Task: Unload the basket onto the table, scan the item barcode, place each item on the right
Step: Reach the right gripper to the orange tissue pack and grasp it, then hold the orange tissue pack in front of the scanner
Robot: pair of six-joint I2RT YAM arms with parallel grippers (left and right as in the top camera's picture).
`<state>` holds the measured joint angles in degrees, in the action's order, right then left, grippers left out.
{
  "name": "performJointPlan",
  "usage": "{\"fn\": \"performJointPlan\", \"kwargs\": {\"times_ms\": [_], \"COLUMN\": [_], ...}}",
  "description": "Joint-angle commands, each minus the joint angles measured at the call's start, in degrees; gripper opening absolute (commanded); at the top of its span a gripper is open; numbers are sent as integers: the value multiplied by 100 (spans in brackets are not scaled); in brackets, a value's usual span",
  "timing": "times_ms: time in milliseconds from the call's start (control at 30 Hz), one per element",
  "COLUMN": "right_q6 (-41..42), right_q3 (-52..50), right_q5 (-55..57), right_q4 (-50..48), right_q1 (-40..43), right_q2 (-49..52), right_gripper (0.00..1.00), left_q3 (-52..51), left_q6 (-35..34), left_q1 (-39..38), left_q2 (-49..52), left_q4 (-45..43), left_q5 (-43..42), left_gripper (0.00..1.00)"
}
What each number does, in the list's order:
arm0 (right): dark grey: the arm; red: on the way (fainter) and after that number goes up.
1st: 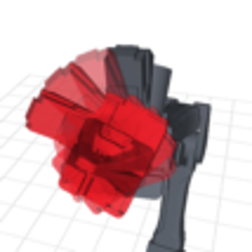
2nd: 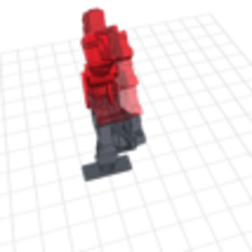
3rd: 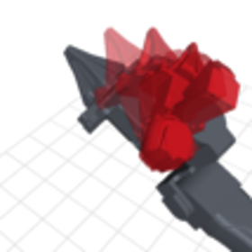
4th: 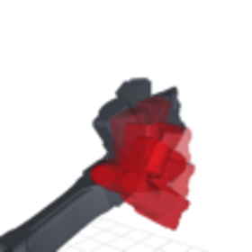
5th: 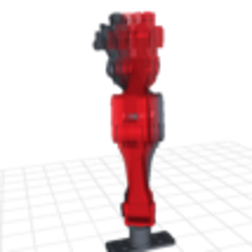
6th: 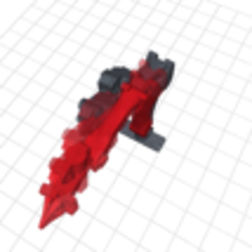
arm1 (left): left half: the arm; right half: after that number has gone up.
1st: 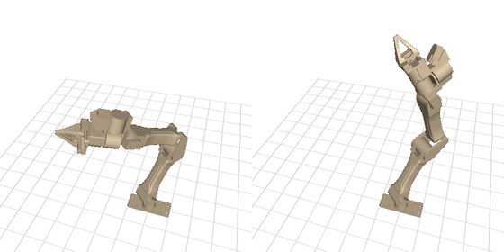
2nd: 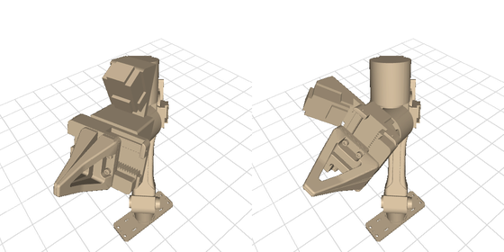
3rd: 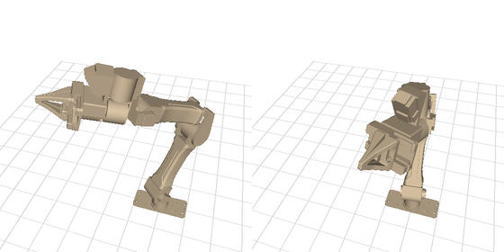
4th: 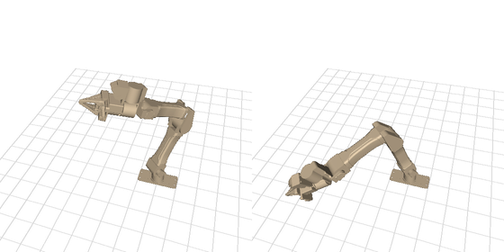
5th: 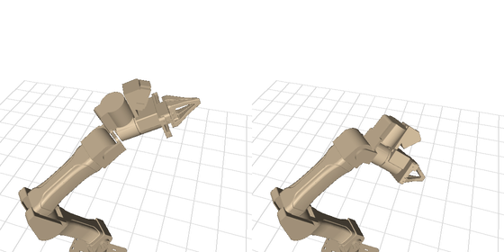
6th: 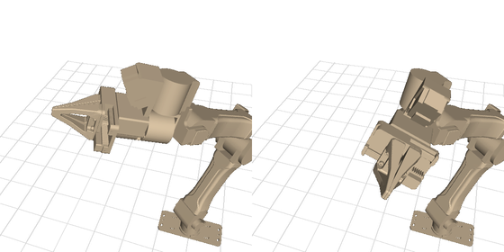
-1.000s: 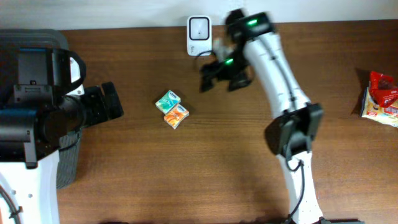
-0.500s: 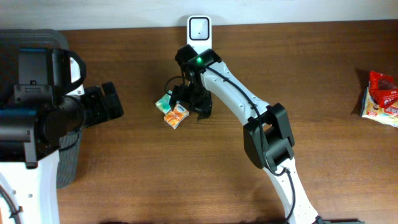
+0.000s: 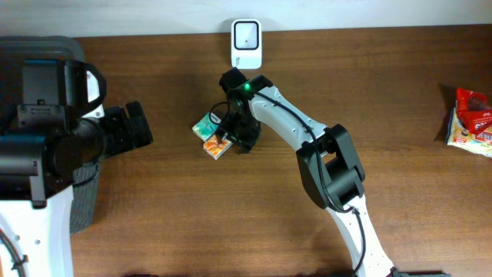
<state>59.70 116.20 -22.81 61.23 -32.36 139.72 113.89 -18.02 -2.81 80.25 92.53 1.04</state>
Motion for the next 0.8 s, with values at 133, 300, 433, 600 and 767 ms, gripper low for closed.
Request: {"fn": "performJointPlan", "kwargs": {"times_ms": [133,300,433,600,767], "right_q6": [-155,-1176,-2736,-5226,-8467], "right_q3": [-212,-63,391,660,660], "right_q5": [356,-264,-1471,-4275,-5066], "right_q4": [-20,-15,-9,98,1246], "right_q1": [-20,214,605,1209,1373], "right_q2": [24,2,0,-2,-2], "right_gripper": [4,4,4,4,4], "left_q3": [37,37,37,37,37], "left_q6": [4,4,4,4,4], "left_q1": [26,26,26,26,26], "left_q2": [-9,-9,-9,-9,-9], "left_q4": [-2,-2,-2,-2,-2], "left_q5": [-20,-20,-20,-22,-20], "left_gripper": [99,99,99,99,99]}}
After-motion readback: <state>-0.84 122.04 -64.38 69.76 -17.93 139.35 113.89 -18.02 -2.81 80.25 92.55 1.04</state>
